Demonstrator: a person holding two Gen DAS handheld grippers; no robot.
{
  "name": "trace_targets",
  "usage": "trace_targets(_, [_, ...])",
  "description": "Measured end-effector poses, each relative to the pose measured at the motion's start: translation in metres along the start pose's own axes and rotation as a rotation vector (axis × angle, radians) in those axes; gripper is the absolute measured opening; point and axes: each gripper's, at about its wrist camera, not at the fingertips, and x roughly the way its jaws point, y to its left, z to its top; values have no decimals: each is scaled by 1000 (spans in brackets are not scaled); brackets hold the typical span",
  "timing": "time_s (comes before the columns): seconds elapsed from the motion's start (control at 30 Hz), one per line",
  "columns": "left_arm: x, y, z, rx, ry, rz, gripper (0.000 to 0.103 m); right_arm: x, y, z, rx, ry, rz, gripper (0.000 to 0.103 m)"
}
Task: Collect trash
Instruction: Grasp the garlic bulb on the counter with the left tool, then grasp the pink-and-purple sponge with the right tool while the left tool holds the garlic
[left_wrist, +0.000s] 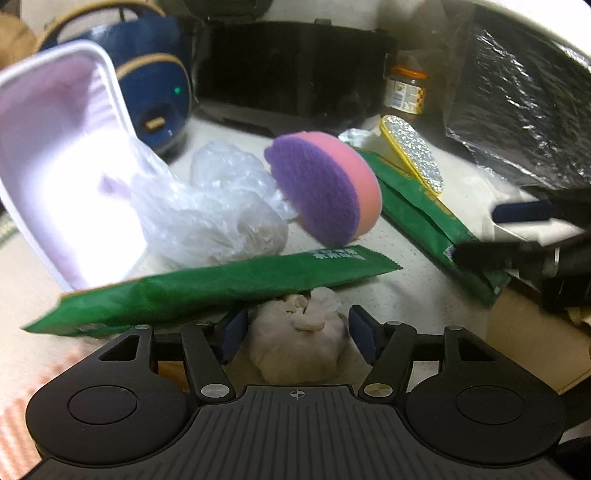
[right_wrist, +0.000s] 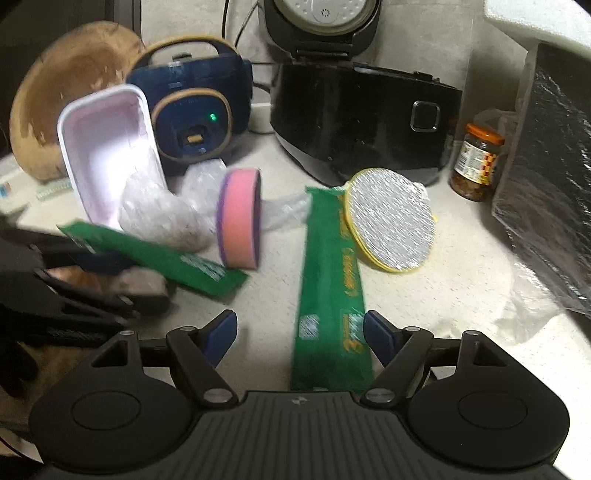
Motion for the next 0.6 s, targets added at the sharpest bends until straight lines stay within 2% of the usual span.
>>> trace_targets(0.1, [-3, 3, -3, -12, -23, -22, 62, 6, 2, 23, 42, -45, 76, 79])
trace_targets(0.17, [-7, 7, -5, -46, -18, -62, 61, 20, 7, 38, 58, -51, 91, 79])
trace_targets(0.3, [-19, 14, -14, -89, -12, -147, 61, 66, 20, 64, 94, 11, 91, 78])
trace_targets(0.33, [-23, 15, -16, -91, -16, -152, 61, 75, 23, 66, 106, 30, 96, 74])
trace_targets(0.37, [-26, 16, -17, -94, -21, -154, 61, 82, 26, 67, 112, 48, 93, 55])
trace_targets(0.4, [-30, 18, -19, -99, -29, -158, 61, 87, 28, 67, 115, 76, 87, 32])
trace_targets(0.5, [-42, 29, -21, -140, -51, -194, 61, 71, 30, 66, 164, 71, 89, 31])
trace_targets(0.6, [-49, 42, -23, -175, -81, -250, 61, 32, 31, 60, 209, 19, 97, 31])
